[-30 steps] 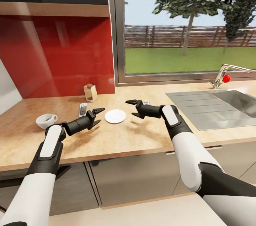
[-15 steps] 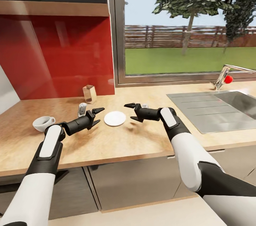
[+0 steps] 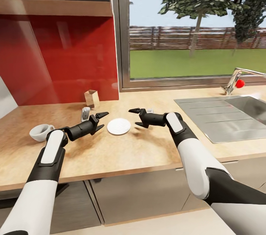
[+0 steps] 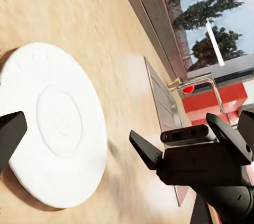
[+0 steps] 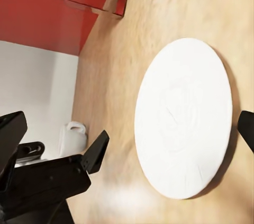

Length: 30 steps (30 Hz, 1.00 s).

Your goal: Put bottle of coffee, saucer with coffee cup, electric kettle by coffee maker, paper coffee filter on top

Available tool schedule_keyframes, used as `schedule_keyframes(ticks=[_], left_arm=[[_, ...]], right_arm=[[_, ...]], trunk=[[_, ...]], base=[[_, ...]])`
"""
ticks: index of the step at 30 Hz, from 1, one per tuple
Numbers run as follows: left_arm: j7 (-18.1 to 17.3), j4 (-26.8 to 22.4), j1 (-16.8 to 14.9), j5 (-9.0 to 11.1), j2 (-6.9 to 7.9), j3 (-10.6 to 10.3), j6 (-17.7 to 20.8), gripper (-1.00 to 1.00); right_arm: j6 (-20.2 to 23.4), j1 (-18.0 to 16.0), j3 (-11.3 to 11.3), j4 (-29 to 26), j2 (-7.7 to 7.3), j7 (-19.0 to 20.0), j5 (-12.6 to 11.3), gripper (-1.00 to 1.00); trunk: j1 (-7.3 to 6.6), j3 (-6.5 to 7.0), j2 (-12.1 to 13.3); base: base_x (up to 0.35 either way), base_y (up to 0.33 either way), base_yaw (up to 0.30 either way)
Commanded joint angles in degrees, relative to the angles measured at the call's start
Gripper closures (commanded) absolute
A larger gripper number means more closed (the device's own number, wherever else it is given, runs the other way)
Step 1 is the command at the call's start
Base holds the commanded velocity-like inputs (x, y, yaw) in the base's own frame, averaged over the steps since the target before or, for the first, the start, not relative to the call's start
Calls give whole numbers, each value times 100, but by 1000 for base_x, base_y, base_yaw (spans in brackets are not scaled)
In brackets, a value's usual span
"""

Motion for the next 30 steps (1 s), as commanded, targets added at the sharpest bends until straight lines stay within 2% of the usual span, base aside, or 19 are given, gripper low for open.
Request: schedule_keyframes(ticks=[1, 12, 17, 27, 30], left_arm=[[28, 4, -4, 35, -7, 3, 26, -100], [28, 58, -4, 35, -43, 0, 28, -100], [28, 132, -4, 35, -51, -8, 28, -100], [32, 162, -4, 32, -60, -22, 17, -100], [35, 223, -4, 28, -127, -31, 13, -100]], right_arm=[[32, -6, -41, 8, 8, 41, 58, -100], [32, -6, -21, 36, 8, 49, 57, -100], [32, -6, 162, 66, 8, 43, 57, -100], [24, -14, 221, 114, 8, 33, 57, -100], [23, -14, 222, 117, 8, 32, 57, -100]], trunk=[[0, -6, -3], [0, -6, -3], [0, -6, -3], [0, -6, -3], [0, -6, -3]], base=[[13, 0, 0], [2, 0, 0], [0, 0, 0], [0, 0, 0], [0, 0, 0]])
